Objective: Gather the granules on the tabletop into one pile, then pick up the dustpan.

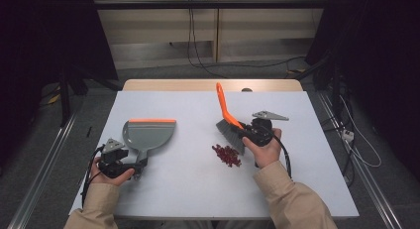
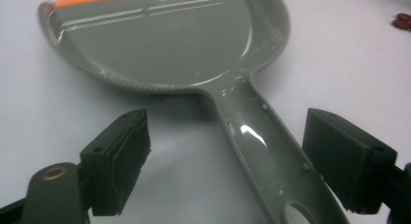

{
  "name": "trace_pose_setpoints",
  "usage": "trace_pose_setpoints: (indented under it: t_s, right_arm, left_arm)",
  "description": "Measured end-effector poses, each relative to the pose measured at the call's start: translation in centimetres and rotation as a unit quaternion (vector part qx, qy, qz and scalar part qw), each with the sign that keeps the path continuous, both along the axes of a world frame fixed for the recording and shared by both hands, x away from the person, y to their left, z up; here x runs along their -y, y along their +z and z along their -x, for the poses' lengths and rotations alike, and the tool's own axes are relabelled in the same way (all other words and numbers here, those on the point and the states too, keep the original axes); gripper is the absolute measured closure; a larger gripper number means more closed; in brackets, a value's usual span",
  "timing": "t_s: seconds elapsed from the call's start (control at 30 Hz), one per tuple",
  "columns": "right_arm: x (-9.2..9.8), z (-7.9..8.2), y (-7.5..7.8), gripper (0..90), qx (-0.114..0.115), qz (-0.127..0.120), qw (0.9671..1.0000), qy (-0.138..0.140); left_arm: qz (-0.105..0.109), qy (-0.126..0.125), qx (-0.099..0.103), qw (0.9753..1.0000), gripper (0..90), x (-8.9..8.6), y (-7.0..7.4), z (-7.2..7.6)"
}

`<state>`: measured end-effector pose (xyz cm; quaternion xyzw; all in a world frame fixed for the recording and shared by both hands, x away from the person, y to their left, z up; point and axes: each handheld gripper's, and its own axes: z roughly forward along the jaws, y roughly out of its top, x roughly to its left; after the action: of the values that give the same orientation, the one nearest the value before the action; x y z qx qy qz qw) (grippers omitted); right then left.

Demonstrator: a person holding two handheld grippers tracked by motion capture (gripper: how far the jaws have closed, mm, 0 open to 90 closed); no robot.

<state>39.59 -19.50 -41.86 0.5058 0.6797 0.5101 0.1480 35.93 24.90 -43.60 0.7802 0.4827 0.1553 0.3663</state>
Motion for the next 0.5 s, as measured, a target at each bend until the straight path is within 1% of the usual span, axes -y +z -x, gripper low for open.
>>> trace_pose_setpoints:
  t_s: [0.07, 0.17, 0.2, 0.3, 0.4, 0.43, 0.5]
  right_arm:
    - [0.2, 0.0, 0.0, 71.4, 0.002, 0.001, 1.0000, -0.001]
    - [0.5, 0.1, 0.0, 71.4, 0.002, 0.002, 1.0000, -0.001]
    - [0.6, 0.1, 0.0, 71.4, 0.002, 0.003, 1.0000, -0.001]
    - [0.9, 0.2, -0.1, 71.4, 0.002, 0.005, 1.0000, -0.002]
    - [1.1, 0.2, -0.1, 71.4, 0.004, 0.008, 1.0000, -0.002]
    - [1.2, 0.2, -0.1, 71.4, 0.004, 0.009, 0.9999, -0.002]
    - [1.3, 0.3, -0.1, 71.4, 0.004, 0.009, 0.9999, -0.004]
  left_arm:
    - [-0.002, 0.000, -0.003, 1.0000, 25.8, -0.2, 0.0, -0.1]
    - [-0.005, 0.001, -0.011, 0.9999, 33.5, -0.4, 0.0, -0.6]
    - [-0.007, 0.000, -0.010, 0.9999, 36.9, -0.3, 0.0, -0.8]
    - [-0.003, -0.009, -0.021, 0.9997, 43.9, 0.0, 0.0, -1.4]
    - [-0.012, -0.017, -0.025, 0.9995, 46.0, 0.4, -0.1, -1.9]
    - [-0.013, -0.021, -0.030, 0.9992, 46.2, 0.5, -0.1, -2.0]
    - [-0.013, -0.024, -0.033, 0.9991, 50.1, 0.6, -0.1, -2.3]
